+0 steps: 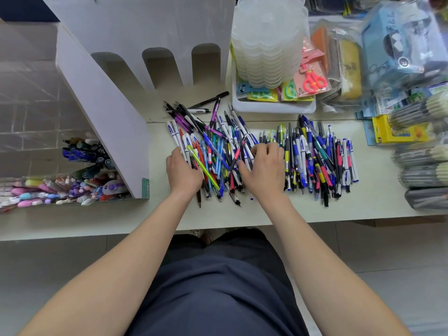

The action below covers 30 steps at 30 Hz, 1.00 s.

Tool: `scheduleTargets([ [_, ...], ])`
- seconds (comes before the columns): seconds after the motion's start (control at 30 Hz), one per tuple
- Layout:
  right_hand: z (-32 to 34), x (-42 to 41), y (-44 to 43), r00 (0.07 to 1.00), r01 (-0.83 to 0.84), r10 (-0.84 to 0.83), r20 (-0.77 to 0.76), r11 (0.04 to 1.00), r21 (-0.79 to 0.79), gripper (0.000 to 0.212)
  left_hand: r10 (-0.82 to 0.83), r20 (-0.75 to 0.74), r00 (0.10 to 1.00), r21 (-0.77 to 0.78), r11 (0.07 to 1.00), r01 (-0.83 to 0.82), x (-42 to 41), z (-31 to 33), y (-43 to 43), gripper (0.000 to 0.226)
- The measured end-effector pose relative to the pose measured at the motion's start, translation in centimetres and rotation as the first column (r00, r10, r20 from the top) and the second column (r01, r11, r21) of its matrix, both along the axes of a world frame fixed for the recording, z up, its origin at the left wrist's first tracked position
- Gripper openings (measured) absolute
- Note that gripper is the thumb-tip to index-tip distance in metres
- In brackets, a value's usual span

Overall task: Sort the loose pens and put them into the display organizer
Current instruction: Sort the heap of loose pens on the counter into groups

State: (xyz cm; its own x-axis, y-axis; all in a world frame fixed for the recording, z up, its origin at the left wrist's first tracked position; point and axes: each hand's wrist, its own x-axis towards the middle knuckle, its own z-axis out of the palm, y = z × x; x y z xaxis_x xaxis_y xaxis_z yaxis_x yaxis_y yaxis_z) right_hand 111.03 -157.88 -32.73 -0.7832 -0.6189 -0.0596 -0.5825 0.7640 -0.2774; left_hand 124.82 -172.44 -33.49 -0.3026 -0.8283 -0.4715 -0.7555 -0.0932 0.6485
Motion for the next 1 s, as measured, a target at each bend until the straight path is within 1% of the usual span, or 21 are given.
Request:
scheduleTargets([
  [0.03,-0.3,-0.2,-0.1,1.000,0.005,-0.003,0.024,0.998,-0.055,0.048,-0.001,0.009,1.000,0.012,1.000,0.001,-0.2,-0.1,-0.5,0.071],
  [0.07,-0.5,-0.5,-0.3,0.996,0.009,0.000,0.089,0.995,-0.095,0.054,-0.002,0.023,1.000,0.028,1.000,0.002,-0.3,-0.2,-1.0,0.072],
  [0.1,-0.7,-0.9,-0.6,0.983,0.010,0.010,0.185,0.994,-0.105,0.062,-0.009,0.044,0.999,0.035,0.999,0.007,-0.5,-0.3,-1.3,0.071],
  [0.17,-0.9,-1.3,-1.4,0.930,-0.031,0.059,0.362,0.996,-0.082,0.071,-0.041,0.114,0.993,0.025,0.999,0.038,-1.0,-0.4,-1.9,0.056],
  [0.2,-1.1,-1.3,-1.8,0.914,-0.078,0.100,0.393,0.994,-0.073,0.071,-0.060,0.157,0.986,0.030,0.998,0.056,-1.2,-0.3,-2.1,0.049],
  [0.23,-1.3,-1.0,-2.2,0.908,-0.125,0.142,0.394,0.990,-0.069,0.071,-0.078,0.196,0.977,0.044,0.997,0.071,-1.5,-0.3,-2.3,0.045],
  [0.27,-1.5,-0.6,-2.4,0.907,-0.166,0.176,0.382,0.984,-0.061,0.071,-0.092,0.223,0.971,0.061,0.995,0.080,-1.8,-0.3,-2.5,0.046],
  [0.37,-2.1,0.4,-2.6,0.912,-0.202,0.205,0.356,0.978,-0.046,0.069,-0.093,0.214,0.972,0.103,0.992,0.072,-2.7,-0.2,-3.2,0.059],
  [0.47,-2.1,0.5,-2.5,0.884,-0.153,0.196,0.425,0.979,-0.134,0.069,-0.053,0.160,0.986,0.115,0.993,0.035,-3.6,-0.2,-4.2,0.060],
  [0.57,-1.9,0.6,-2.7,0.889,-0.054,0.135,0.438,0.980,-0.192,0.068,-0.040,0.075,0.996,0.162,0.986,0.028,-4.3,-0.1,-4.8,0.066],
  [0.63,-2.0,0.7,-3.1,0.911,-0.008,0.089,0.402,0.980,-0.199,0.064,-0.093,0.061,0.994,0.156,0.984,0.083,-4.4,0.1,-4.7,0.068],
  [0.67,-2.1,0.7,-3.4,0.931,-0.012,0.085,0.356,0.979,-0.202,0.061,-0.125,0.057,0.990,0.151,0.982,0.116,-4.2,0.2,-4.6,0.069],
  [0.77,-2.3,-0.2,-5.0,0.974,-0.150,0.176,0.141,0.973,-0.177,0.051,-0.191,0.088,0.978,0.117,0.977,0.180,-3.8,0.1,-4.9,0.062],
  [0.87,-1.9,-1.7,-8.0,0.965,-0.245,0.259,0.049,0.949,-0.200,0.046,-0.163,0.193,0.967,0.001,0.986,0.166,-4.2,0.3,-6.2,0.051],
  [0.93,-1.7,-2.7,-10.2,0.944,-0.328,0.323,-0.058,0.939,-0.101,0.040,-0.127,0.184,0.975,-0.077,0.987,0.144,-5.2,0.5,-7.7,0.047],
  [1.0,-1.4,-4.0,-12.3,0.908,-0.364,0.374,-0.189,0.927,0.085,0.027,-0.129,0.149,0.980,-0.115,0.983,0.147,-6.3,0.3,-9.3,0.045],
])
